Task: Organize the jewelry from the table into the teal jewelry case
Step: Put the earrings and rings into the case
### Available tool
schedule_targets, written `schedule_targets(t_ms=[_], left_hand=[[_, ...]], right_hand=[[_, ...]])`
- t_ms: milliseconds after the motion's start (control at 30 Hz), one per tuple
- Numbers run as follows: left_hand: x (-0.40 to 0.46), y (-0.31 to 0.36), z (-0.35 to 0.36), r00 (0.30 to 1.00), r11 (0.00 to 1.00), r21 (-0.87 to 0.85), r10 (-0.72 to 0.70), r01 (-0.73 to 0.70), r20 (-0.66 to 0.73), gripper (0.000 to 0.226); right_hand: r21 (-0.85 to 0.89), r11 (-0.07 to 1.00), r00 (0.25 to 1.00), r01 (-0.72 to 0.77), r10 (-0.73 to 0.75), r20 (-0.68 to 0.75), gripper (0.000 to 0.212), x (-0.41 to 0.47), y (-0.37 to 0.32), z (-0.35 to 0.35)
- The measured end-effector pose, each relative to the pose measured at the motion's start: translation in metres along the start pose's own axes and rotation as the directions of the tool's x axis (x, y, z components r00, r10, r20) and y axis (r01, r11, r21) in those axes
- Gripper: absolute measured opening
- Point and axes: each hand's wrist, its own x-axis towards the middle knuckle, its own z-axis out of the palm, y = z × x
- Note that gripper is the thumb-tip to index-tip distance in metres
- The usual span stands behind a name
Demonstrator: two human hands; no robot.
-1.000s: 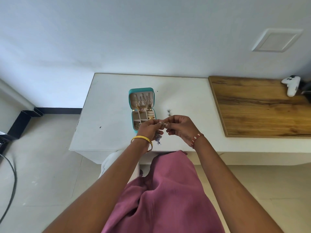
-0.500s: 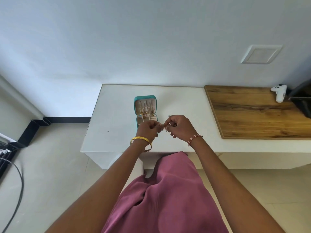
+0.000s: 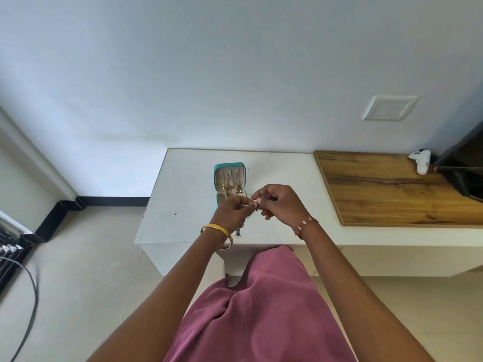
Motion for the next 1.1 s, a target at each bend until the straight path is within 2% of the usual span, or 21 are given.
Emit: schedule_targets(t_ms=[67, 133, 267, 367, 467, 533, 600, 667, 767, 933, 1000, 1100], left_hand=[[-0.004, 0.002, -0.004, 0.996, 0.987, 0.137, 0.085, -0.082, -0.017, 0.005], [-0.005, 0.003, -0.008, 0.986, 0.957, 0.25, 0.162, -0.147, -0.038, 0.013], [-0.011, 0.013, -0.013, 0.974, 0.919, 0.335, 0.224, -0.208, -0.01, 0.016], [-0.013, 0.019, -0.016, 0.987, 0.951, 0.265, 0.149, -0.162, 0.067, 0.017], [-0.014, 0.02, -0.017, 0.993, 0.999, 0.011, 0.032, -0.033, 0.115, 0.02], [-0.013, 0.018, -0.017, 0.993, 0.983, -0.18, -0.023, 0.043, 0.114, 0.025], [-0.014, 0.018, -0.016, 0.991, 0.96, -0.268, -0.048, 0.08, 0.125, 0.022], [-0.016, 0.018, -0.015, 0.991, 0.969, -0.239, -0.033, 0.062, 0.127, 0.016], [-0.015, 0.016, -0.015, 0.996, 0.994, -0.112, 0.016, -0.006, 0.088, 0.019], [-0.014, 0.015, -0.014, 0.996, 0.977, -0.213, 0.024, -0.005, 0.088, 0.033], [-0.015, 0.016, -0.013, 0.993, 0.966, -0.257, 0.022, 0.008, 0.114, 0.033], [-0.017, 0.018, -0.011, 0.992, 0.96, -0.28, 0.028, 0.009, 0.126, 0.033]], right_hand=[[0.05, 0.999, 1.0, 0.015, -0.016, 0.011, 0.019, -0.004, -0.003, -0.001], [0.112, 0.993, 1.0, 0.027, -0.028, 0.011, 0.021, -0.009, -0.007, -0.001], [0.19, 0.981, 0.999, 0.034, -0.032, -0.017, 0.02, -0.016, -0.011, 0.001], [0.186, 0.981, 0.999, 0.049, -0.045, -0.026, 0.017, -0.019, -0.012, 0.001], [0.192, 0.979, 0.997, 0.07, -0.071, 0.0, 0.017, -0.023, -0.014, 0.002], [0.193, 0.978, 0.996, 0.084, -0.088, 0.012, 0.018, -0.025, -0.016, 0.001], [0.18, 0.979, 0.995, 0.096, -0.1, 0.012, 0.019, -0.026, -0.018, 0.001], [0.158, 0.982, 0.995, 0.1, -0.1, -0.008, 0.018, -0.027, -0.019, 0.0], [0.153, 0.985, 0.997, 0.074, -0.072, -0.019, 0.013, -0.028, -0.019, -0.002], [0.174, 0.984, 0.999, -0.032, 0.025, 0.042, 0.023, -0.027, -0.021, 0.0], [0.317, 0.941, 0.991, -0.119, 0.095, 0.09, 0.026, -0.027, -0.024, 0.003], [0.567, 0.776, 0.958, -0.278, 0.179, 0.225, 0.028, -0.029, -0.025, 0.005]])
